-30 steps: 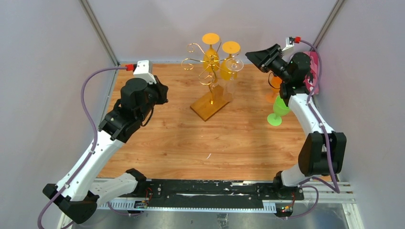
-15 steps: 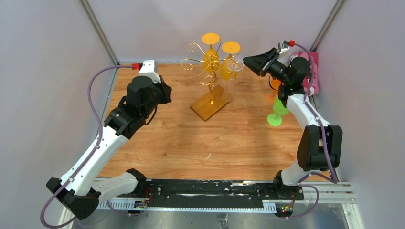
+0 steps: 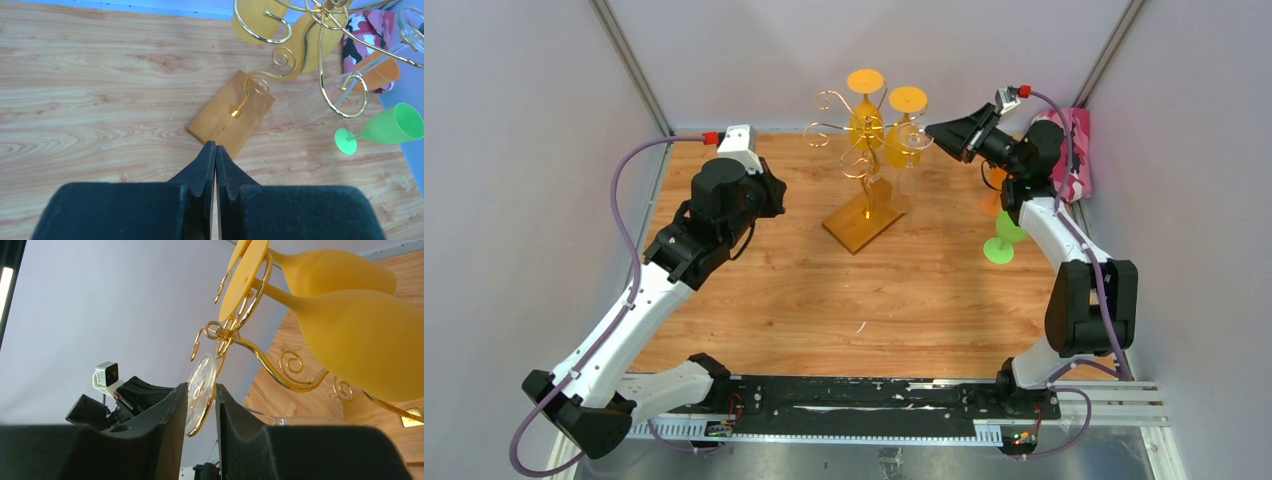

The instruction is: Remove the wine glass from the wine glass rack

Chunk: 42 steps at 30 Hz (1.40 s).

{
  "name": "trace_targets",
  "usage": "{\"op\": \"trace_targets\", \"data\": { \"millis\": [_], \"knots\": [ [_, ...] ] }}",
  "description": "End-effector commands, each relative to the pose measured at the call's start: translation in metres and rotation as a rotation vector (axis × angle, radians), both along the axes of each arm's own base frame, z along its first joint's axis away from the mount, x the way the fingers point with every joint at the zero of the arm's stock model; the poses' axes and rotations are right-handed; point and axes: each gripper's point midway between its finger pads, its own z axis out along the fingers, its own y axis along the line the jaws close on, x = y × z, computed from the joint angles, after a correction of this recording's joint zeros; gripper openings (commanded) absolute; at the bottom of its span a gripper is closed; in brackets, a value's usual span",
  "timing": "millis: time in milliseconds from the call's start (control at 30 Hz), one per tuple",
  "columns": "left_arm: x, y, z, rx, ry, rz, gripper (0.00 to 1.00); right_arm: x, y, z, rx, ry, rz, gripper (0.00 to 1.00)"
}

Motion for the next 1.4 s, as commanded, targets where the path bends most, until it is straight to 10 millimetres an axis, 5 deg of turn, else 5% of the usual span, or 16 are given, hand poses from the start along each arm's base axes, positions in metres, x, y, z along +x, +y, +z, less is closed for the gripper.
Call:
{"op": "trace_targets", "data": {
  "millis": [0,333,1067,1367],
  "knots": [
    [0.0,-0.001,0.005,-0.018,-0.021,0.002,0.05,-0.007,0.015,-0.001,0.006,-0.01,0.071,0.32],
    [-0.001,-0.001,0.005,-0.018,-0.021,0.0,0.05,-0.005,0.016,-0.001,0.016,-0.002,0.073,0.0],
    [-0.001,-0.019,0.009,-0.066,-0.016,-0.073,0.02,-0.041,0.014,0.038,-0.144,0.136,0.068,0.0],
    [-0.003,-0.019,0.005,-0.061,-0.008,-0.082,0.01,-0.047,0.03,0.011,-0.187,0.227,0.113,0.0]
  ]
}}
